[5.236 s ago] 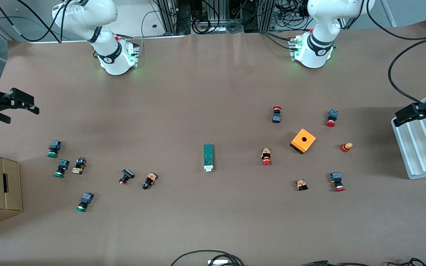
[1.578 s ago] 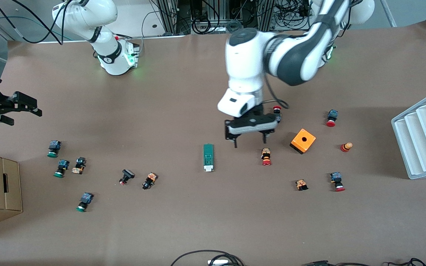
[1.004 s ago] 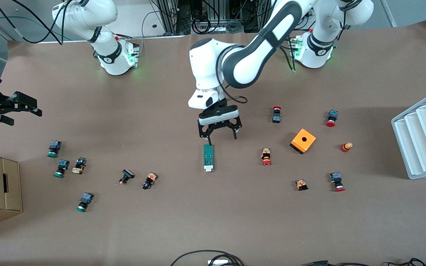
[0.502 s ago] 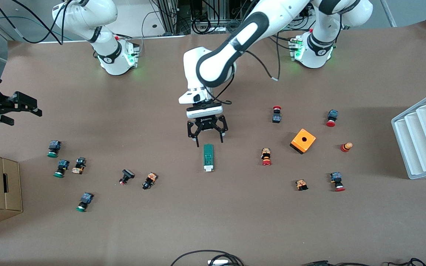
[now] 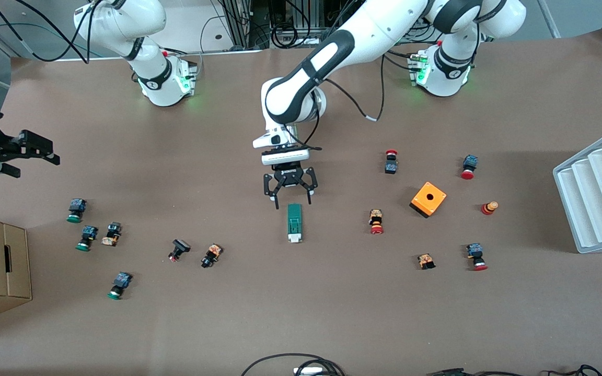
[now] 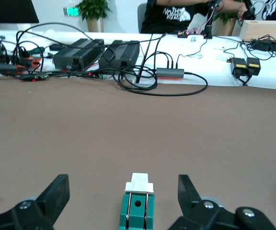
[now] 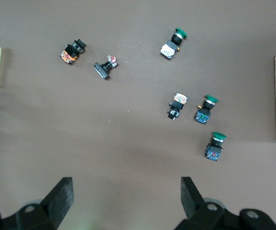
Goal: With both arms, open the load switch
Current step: 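Lower the left gripper and grasp the green switch body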
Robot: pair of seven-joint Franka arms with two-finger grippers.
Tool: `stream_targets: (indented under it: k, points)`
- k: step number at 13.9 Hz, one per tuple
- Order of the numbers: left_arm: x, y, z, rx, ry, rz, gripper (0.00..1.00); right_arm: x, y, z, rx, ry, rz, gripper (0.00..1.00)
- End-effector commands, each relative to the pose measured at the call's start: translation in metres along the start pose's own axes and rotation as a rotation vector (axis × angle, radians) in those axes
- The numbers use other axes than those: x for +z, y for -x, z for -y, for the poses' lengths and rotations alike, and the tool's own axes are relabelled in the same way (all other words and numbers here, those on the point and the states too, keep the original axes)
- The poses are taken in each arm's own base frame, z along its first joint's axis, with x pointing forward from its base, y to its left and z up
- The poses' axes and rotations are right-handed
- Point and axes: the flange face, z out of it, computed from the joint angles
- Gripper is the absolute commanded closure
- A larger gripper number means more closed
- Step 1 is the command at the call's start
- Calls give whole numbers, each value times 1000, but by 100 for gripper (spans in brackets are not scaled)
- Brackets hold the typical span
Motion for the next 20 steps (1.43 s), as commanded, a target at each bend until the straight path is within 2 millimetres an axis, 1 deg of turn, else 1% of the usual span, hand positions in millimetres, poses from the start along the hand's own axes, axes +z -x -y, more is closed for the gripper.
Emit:
stream_targets:
  k: [1,2,3,4,5,9,10,12,13,14,15,17,18,19,20]
  points:
    - [7,22,-7,-6,9,-67,0,0,1,0,2,11,0,0]
    - [5,37,-8,17,6,-79,0,1,0,0,2,11,1,0]
    - [8,43,-7,28,-2,-98,0,1,0,0,2,11,1,0]
    - [6,44,-10,3,7,-104,0,1,0,0,2,11,0,0]
    - [4,50,-12,-5,23,-114,0,1,0,0,2,11,0,0]
    - [20,67,-22,-46,37,-153,0,1,0,0,1,11,0,0]
    - [17,73,-25,-54,43,-152,0,1,0,0,1,11,0,0]
    - [20,87,-23,-65,49,-159,0,1,0,1,2,10,-1,0]
    - [26,99,-19,-59,49,-178,0,3,-1,2,2,1,-1,0]
    - [33,106,-19,-62,42,-192,0,3,-2,2,2,-2,0,0]
    - [37,111,-18,-62,33,-195,0,4,-2,2,3,-2,1,0]
    - [37,114,-18,-60,34,-194,0,4,-2,2,3,-2,1,0]
    - [40,120,-18,-59,32,-191,0,4,-2,2,3,-2,1,0]
    - [37,122,-21,-60,37,-191,0,4,-2,2,3,-2,1,0]
    - [39,130,-19,-51,34,-186,1,4,-2,2,3,-2,1,0]
